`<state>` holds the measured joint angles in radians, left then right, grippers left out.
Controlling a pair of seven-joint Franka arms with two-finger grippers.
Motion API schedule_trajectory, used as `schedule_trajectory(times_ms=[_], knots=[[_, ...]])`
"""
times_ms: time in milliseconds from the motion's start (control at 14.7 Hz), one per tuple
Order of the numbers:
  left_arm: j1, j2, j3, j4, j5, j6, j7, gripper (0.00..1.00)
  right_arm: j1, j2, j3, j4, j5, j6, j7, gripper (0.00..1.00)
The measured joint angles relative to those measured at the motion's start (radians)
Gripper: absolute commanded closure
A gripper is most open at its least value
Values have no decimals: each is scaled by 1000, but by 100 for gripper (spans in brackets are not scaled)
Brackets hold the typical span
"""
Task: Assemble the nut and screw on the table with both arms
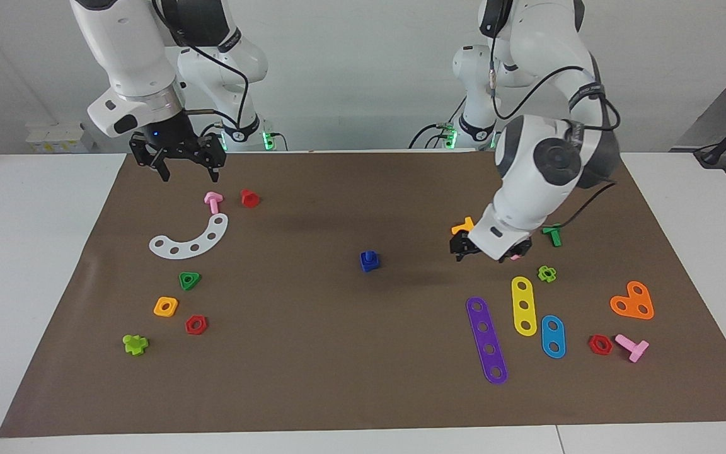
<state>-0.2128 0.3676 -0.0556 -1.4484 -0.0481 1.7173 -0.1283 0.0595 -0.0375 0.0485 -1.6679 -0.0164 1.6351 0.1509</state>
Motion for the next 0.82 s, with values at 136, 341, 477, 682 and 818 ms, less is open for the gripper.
schedule_trajectory(times_ms=[136, 341, 477, 682, 818], knots=[[65, -97, 2, -117, 30, -1, 63, 0, 0, 0, 0, -1, 0, -1, 0, 0], [95, -215, 3, -270, 91, -1, 84, 0, 0, 0, 0, -1, 0, -7, 0, 0], [101, -279, 2, -329, 101, -1, 81, 0, 0, 0, 0, -1, 0, -8, 0, 0], [113, -372, 3, -361, 102, -1, 81, 0, 0, 0, 0, -1, 0, -8, 1, 0], [115, -417, 3, -363, 102, 0, 81, 0, 0, 0, 0, -1, 0, -8, 2, 0]])
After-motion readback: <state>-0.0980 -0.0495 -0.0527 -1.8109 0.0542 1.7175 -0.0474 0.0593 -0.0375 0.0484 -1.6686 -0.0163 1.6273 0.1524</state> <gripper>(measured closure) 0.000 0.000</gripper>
